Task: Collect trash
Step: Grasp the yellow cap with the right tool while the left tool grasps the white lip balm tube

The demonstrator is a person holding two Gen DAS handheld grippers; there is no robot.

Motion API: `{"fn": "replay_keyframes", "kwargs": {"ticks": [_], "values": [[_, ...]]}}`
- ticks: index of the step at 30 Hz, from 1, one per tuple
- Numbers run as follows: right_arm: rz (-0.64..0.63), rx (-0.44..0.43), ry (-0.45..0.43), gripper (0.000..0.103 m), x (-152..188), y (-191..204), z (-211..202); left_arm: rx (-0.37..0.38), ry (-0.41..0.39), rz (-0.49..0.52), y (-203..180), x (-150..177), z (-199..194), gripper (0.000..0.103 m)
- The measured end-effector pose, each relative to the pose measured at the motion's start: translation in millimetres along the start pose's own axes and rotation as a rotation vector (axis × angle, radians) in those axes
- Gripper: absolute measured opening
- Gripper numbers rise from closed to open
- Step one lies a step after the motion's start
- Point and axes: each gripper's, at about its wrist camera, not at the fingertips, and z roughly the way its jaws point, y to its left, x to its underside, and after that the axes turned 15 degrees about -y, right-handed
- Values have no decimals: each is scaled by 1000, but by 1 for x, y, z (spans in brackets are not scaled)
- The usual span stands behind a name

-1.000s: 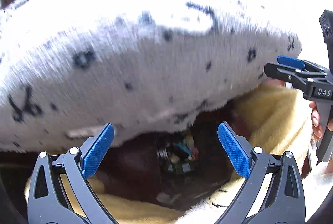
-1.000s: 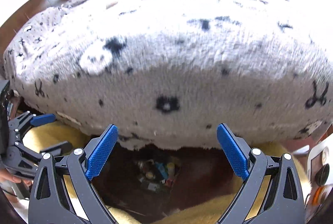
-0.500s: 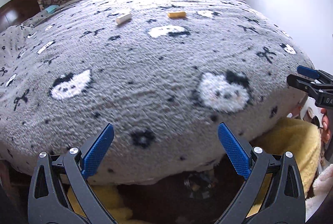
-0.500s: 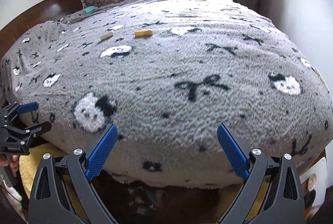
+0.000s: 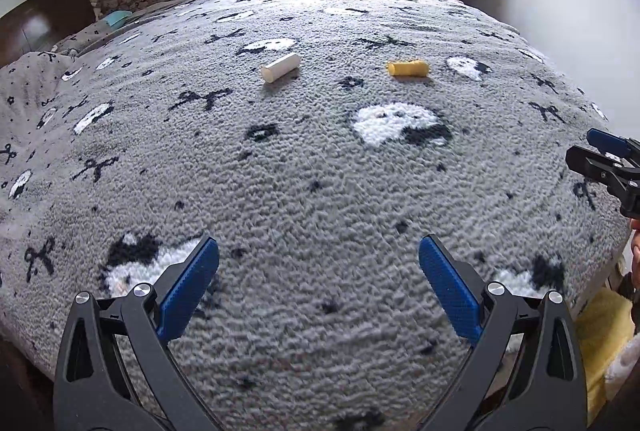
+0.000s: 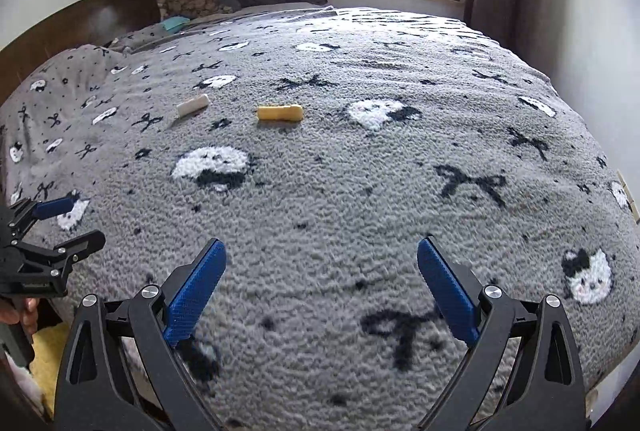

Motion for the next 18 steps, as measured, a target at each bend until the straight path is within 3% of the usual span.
{"fn": "replay_keyframes", "kwargs": {"ticks": [15,18], "values": [[61,-44,84,95,-49,33,154,-67,27,-2,29,-41,86,95],[75,-48,103,85,-54,35,177,-74,23,3,32,-51,99,95]]}}
